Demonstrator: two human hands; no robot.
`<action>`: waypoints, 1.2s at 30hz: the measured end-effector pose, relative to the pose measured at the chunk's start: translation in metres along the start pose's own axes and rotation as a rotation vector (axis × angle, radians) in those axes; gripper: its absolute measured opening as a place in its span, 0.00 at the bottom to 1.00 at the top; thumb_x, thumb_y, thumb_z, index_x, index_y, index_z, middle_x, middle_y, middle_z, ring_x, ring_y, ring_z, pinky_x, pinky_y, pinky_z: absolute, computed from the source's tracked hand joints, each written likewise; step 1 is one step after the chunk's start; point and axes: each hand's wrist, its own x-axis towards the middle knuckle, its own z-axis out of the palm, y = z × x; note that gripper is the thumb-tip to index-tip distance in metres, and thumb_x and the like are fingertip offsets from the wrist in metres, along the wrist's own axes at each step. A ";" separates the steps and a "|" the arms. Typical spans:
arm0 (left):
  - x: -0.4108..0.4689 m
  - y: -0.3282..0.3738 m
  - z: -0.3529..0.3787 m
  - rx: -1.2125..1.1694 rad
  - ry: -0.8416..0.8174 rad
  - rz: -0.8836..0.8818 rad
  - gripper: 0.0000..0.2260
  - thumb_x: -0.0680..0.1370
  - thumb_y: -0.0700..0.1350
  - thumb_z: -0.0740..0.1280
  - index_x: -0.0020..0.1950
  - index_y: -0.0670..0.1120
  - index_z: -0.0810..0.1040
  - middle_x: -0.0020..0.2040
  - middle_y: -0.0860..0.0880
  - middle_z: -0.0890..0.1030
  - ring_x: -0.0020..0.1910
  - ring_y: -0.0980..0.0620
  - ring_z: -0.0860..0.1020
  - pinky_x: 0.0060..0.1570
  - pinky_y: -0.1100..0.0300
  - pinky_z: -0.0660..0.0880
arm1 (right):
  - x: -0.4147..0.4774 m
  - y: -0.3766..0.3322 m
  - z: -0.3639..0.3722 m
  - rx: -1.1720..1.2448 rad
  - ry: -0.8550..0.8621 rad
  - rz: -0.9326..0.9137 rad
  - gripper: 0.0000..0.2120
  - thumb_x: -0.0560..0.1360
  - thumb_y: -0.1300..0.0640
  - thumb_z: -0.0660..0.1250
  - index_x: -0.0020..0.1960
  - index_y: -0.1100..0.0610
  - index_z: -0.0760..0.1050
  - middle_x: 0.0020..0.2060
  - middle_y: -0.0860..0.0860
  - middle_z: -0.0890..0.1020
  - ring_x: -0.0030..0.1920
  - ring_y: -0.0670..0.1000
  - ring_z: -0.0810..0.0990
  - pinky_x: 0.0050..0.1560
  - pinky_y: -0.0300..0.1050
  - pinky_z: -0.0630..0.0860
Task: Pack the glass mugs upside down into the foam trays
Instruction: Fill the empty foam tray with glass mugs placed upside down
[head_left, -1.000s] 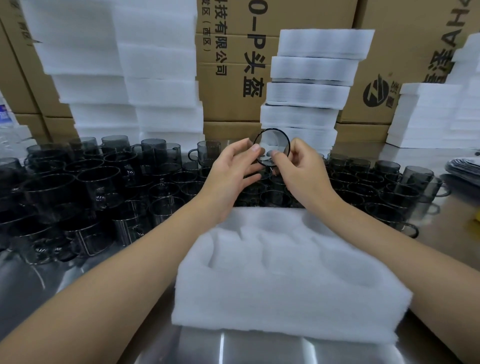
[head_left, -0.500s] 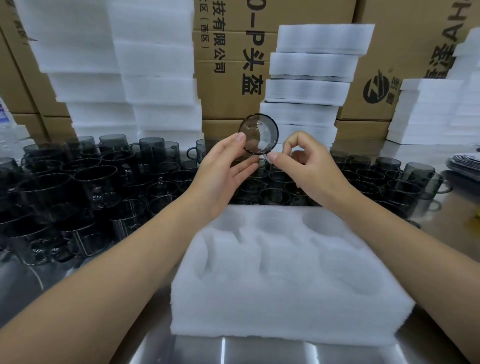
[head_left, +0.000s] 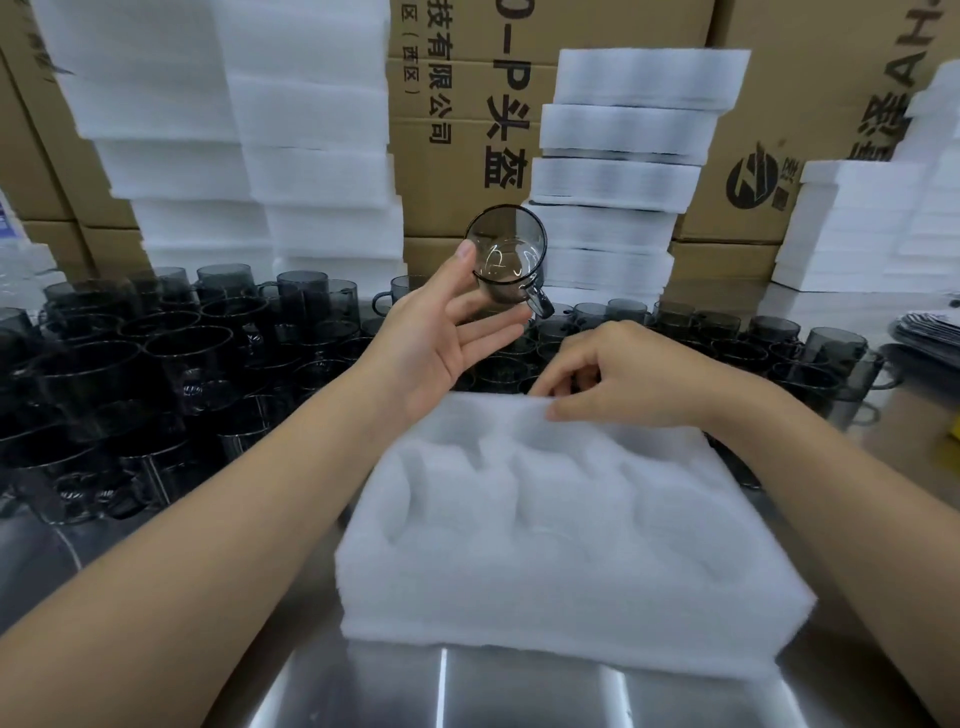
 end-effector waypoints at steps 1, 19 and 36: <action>0.000 0.000 0.000 0.002 -0.005 -0.013 0.19 0.78 0.55 0.62 0.61 0.43 0.76 0.52 0.42 0.84 0.51 0.43 0.83 0.43 0.58 0.80 | 0.000 0.001 0.000 -0.010 -0.002 0.005 0.07 0.71 0.59 0.73 0.46 0.48 0.85 0.36 0.41 0.80 0.33 0.35 0.74 0.35 0.27 0.69; -0.006 -0.011 0.003 0.111 -0.062 -0.159 0.23 0.73 0.61 0.64 0.62 0.49 0.76 0.52 0.48 0.84 0.45 0.47 0.84 0.41 0.59 0.80 | 0.018 0.003 0.015 0.810 0.453 0.213 0.13 0.60 0.59 0.56 0.44 0.52 0.72 0.38 0.45 0.79 0.37 0.47 0.78 0.38 0.43 0.72; -0.012 -0.014 0.004 0.081 0.010 0.001 0.30 0.65 0.44 0.73 0.66 0.44 0.71 0.62 0.41 0.79 0.58 0.45 0.81 0.56 0.58 0.78 | 0.010 0.000 0.030 0.709 0.389 -0.132 0.36 0.65 0.67 0.58 0.65 0.35 0.66 0.64 0.50 0.71 0.54 0.42 0.77 0.40 0.34 0.73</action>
